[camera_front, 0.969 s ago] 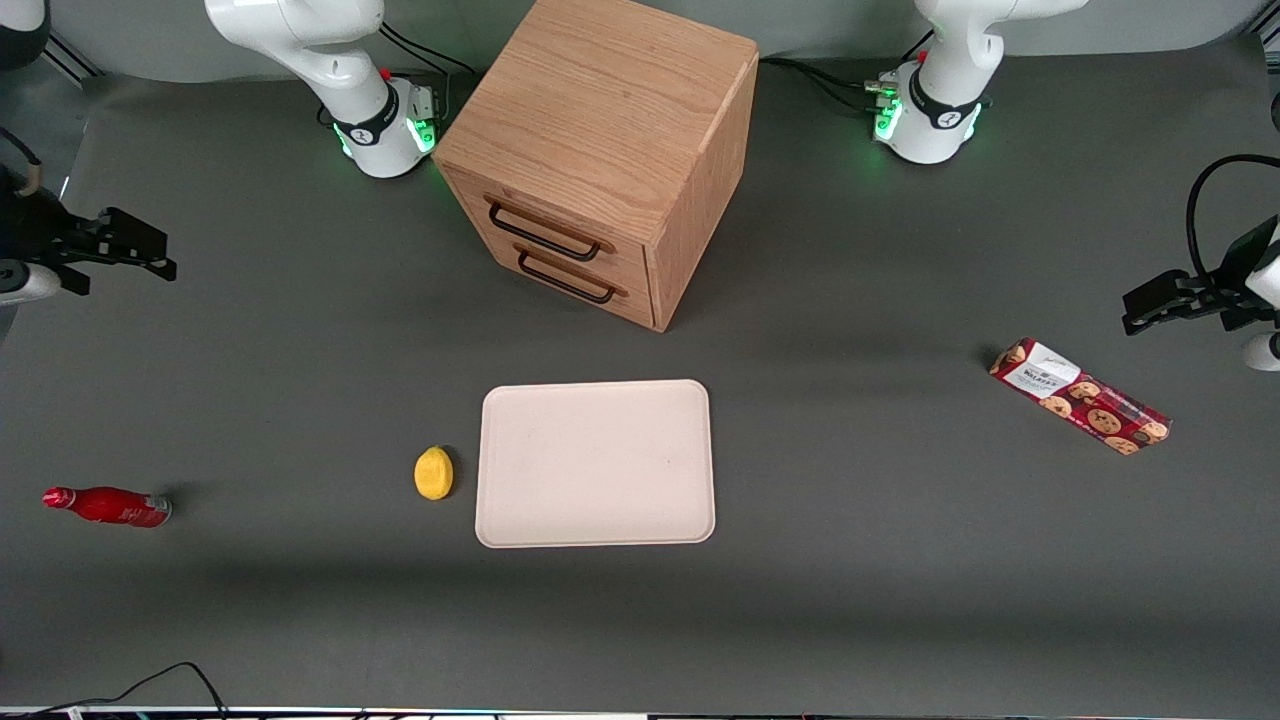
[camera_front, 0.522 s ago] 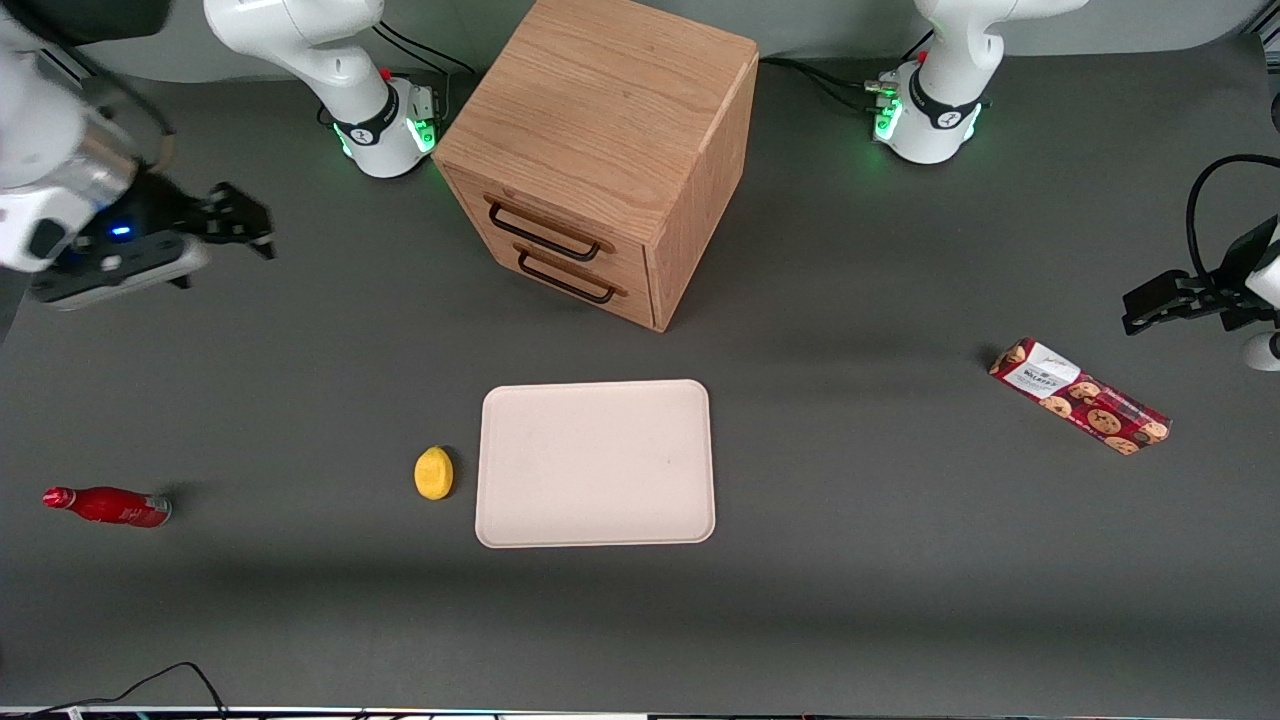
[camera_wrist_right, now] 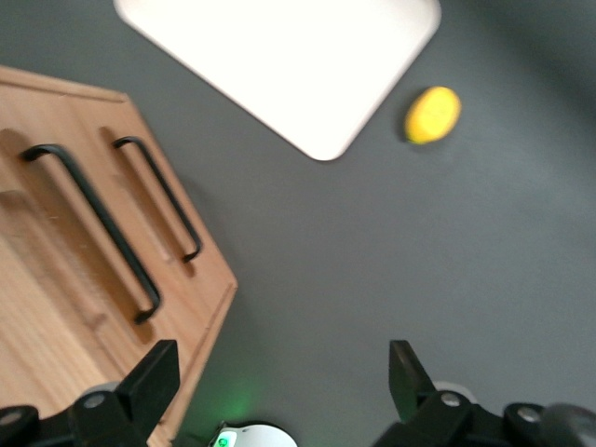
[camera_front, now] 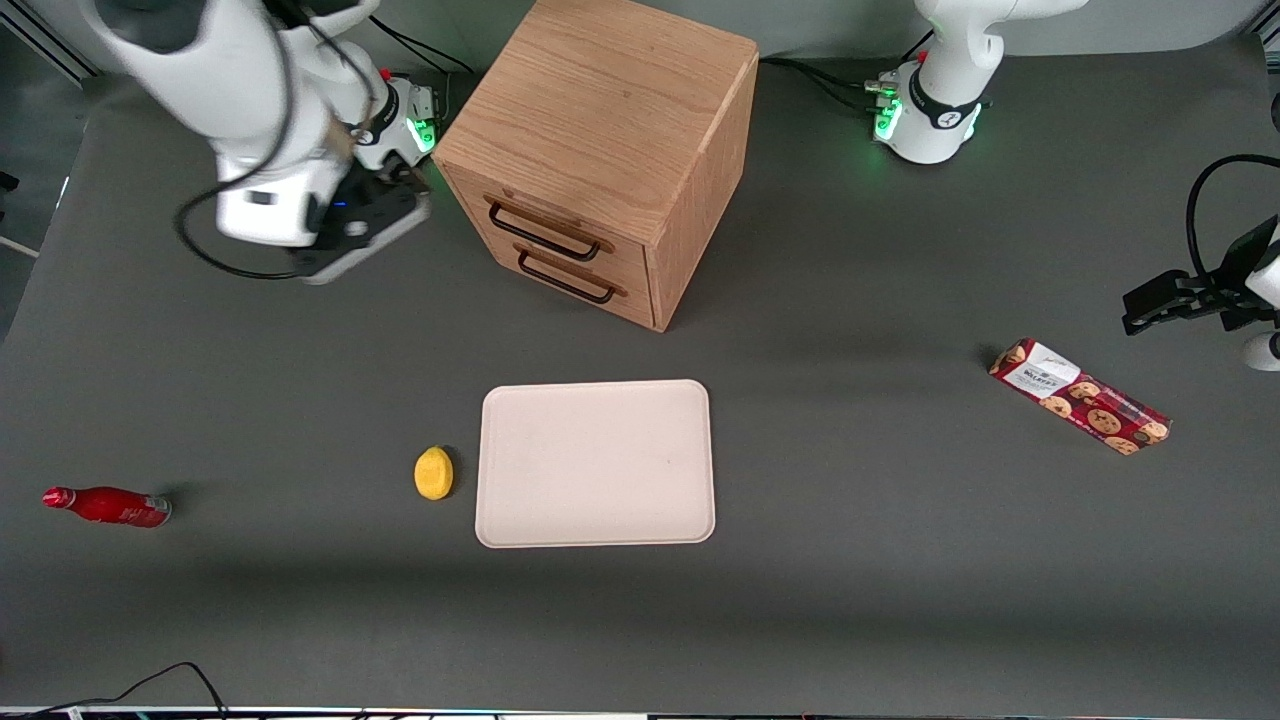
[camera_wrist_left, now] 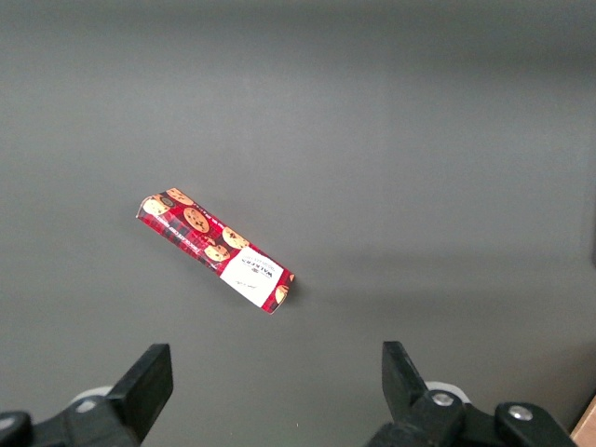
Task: Open upper drawer
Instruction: 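Move the right gripper toward the upper drawer's black handle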
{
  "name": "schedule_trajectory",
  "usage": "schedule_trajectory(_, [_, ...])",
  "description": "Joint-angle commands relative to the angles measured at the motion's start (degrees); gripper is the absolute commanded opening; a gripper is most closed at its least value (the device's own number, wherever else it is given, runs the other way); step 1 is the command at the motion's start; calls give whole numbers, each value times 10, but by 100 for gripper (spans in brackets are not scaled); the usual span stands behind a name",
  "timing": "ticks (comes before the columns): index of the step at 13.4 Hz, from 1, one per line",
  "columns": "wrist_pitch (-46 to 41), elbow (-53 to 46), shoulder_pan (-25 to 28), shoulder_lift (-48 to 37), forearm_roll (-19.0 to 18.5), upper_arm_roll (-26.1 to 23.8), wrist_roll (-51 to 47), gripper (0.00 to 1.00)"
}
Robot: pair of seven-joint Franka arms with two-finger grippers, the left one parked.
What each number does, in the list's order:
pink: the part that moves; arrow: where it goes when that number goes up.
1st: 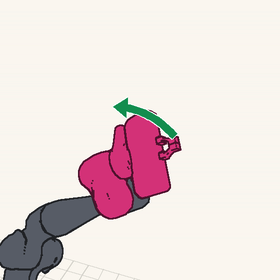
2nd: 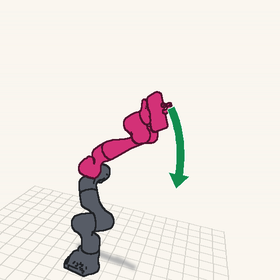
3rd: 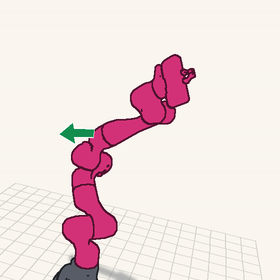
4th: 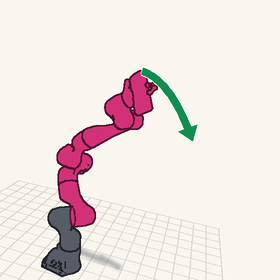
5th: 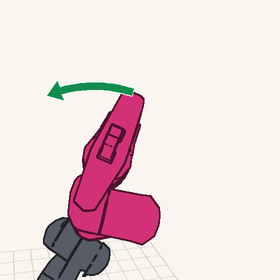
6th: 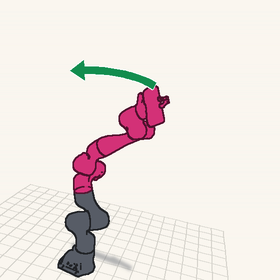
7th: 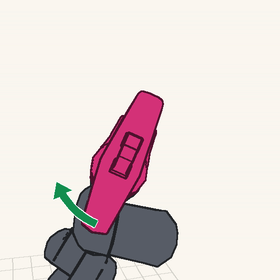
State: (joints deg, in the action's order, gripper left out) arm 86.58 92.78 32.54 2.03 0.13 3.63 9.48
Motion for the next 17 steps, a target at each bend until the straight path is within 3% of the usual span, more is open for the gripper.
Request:
schedule_trajectory(1, [-6,-33,31,32,38,10,-4,100])
schedule_trajectory(6, [-6,-34,27,58,91,9,-3,100])
schedule_trajectory(8, [-8,-30,20,76,144,9,5,100])
schedule_trajectory(10, [-9,-27,17,96,173,8,7,100])
schedule_trajectory(17, [-12,-27,20,147,181,3,48,100])
